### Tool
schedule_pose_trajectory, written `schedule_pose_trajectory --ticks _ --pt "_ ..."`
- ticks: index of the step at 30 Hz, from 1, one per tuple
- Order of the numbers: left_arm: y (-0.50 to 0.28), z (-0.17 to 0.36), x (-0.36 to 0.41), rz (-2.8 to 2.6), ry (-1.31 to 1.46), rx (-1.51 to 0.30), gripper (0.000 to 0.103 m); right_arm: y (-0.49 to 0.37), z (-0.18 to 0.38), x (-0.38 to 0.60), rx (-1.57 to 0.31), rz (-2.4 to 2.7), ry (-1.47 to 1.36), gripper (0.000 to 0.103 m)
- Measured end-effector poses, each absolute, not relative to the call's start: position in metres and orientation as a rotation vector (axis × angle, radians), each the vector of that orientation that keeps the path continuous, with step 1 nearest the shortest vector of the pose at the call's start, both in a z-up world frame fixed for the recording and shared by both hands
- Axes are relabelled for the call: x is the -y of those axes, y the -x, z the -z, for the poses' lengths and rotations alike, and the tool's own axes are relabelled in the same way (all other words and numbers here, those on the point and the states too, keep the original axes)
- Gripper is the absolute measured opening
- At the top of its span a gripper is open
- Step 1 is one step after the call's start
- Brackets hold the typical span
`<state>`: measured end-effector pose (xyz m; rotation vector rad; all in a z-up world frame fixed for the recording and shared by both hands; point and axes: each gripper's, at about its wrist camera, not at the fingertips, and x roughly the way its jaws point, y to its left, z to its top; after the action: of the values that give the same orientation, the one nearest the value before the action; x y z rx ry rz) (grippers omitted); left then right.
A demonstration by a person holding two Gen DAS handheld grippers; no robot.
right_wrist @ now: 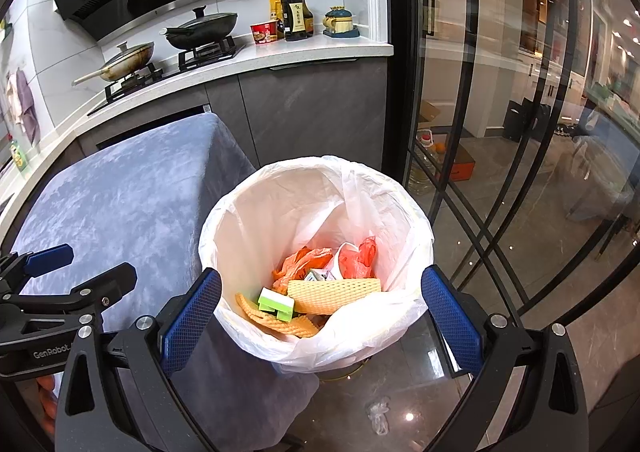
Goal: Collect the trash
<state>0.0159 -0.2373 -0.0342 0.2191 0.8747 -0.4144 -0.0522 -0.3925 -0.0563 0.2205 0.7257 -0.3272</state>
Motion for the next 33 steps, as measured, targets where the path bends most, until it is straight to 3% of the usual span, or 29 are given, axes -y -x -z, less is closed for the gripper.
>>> schedule_pose_trajectory --ticks 33 --pt "-0.008 0.033 0.24 0.414 -0.222 -0.865 0.094 0.063 0.06 0.399 -0.733 0.345 -0.201 0.097"
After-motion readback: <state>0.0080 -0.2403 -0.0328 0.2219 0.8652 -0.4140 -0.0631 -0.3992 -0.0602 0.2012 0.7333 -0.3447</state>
